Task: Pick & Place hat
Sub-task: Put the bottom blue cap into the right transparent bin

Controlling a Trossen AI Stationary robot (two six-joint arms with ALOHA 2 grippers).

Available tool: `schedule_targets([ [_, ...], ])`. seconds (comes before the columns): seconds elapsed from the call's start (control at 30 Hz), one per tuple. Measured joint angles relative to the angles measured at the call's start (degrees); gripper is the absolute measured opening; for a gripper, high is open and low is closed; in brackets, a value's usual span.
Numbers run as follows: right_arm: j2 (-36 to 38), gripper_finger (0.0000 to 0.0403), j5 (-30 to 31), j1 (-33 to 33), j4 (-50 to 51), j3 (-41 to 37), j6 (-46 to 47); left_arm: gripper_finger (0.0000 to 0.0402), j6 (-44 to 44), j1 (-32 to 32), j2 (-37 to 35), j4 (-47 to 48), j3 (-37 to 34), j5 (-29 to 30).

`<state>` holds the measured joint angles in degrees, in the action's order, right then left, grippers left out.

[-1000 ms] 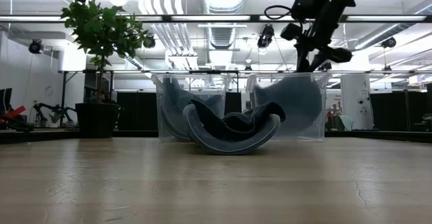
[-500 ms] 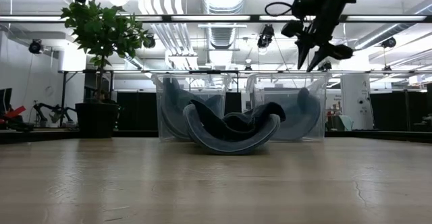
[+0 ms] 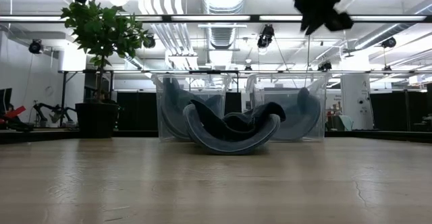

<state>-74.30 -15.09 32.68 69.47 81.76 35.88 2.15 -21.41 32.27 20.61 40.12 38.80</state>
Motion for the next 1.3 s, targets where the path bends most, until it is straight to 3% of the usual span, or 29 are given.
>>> schedule_targets([
  [0.13, 3.16, 0.0059, 1.3, -10.82, 2.79, 0.58, 5.53, 0.0066, 0.25, 0.0, 0.0, 0.05, 0.0, -1.84],
  [0.43, 8.48, 0.003, 16.92, -39.06, 4.3, -1.72, 33.91, 0.0066, 2.01, 0.0, 0.03, 0.46, 0.0, -7.08],
  [0.57, 8.58, 0.0019, 20.06, -48.93, 4.54, -3.44, 44.45, 0.0066, 3.48, 0.0, 0.29, 0.47, 0.0, -8.08],
  [0.8, 6.94, 0.0016, 20.24, -59.15, 4.89, -6.82, 53.09, 0.0066, 7.18, 0.0, 1.05, -0.59, 0.0, -8.04],
  [1.0, 6.67, 0.0016, 20.24, -65.12, 4.92, -7.68, 56.78, 0.0066, 14.38, 0.04, 3.52, -9.53, 0.0, -8.01],
  [1.3, 6.9, 0.0017, 18.04, -76.22, 6.42, -7.94, 68.49, 0.0066, 17.69, 0.0, 14.2, -21.45, 0.43, -10.21],
])
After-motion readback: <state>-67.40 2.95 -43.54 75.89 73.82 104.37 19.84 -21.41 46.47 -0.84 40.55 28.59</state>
